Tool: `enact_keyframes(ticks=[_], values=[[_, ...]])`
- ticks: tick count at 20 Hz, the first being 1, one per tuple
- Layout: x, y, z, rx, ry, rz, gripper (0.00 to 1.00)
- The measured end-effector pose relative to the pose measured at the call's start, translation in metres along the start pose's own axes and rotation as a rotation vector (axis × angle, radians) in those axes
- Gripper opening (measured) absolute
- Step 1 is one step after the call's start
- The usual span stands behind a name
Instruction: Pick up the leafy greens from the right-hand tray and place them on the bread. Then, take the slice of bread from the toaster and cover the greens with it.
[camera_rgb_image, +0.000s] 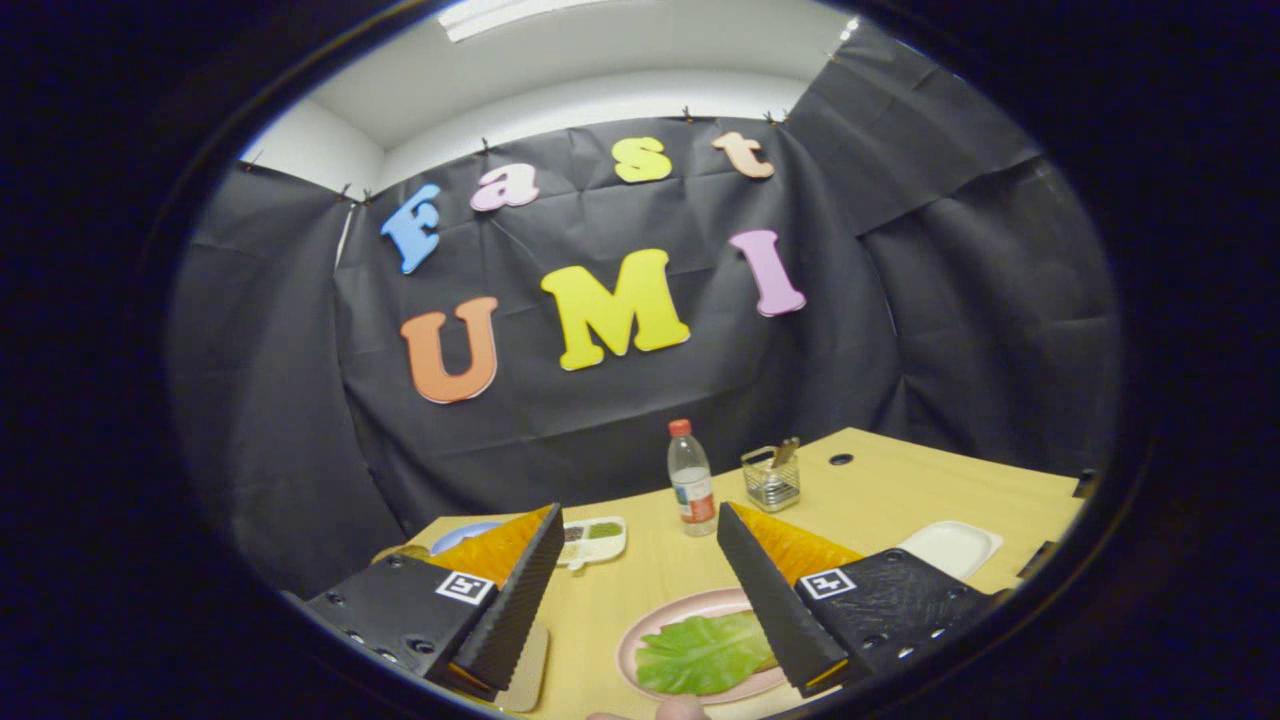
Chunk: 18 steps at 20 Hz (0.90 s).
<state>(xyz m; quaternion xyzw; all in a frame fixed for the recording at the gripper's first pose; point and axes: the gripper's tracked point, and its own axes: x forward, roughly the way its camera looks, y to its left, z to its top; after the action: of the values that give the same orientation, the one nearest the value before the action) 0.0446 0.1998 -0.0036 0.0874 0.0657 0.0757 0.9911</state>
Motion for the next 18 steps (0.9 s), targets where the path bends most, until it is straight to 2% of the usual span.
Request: enact_keyframes(ticks=[4, 8, 11, 17, 18], values=[[0.002, 0.065, -0.013, -0.072, 0.023, 0.034, 0.95], [0.000, 0.131, -0.042, -0.090, 0.075, 0.134, 0.95], [0.004, 0.165, -0.066, -0.114, 0.140, 0.170, 0.95], [0.017, 0.191, -0.105, -0.155, 0.265, 0.163, 0.81], [0.018, 0.187, -0.108, -0.152, 0.277, 0.155, 0.74]])
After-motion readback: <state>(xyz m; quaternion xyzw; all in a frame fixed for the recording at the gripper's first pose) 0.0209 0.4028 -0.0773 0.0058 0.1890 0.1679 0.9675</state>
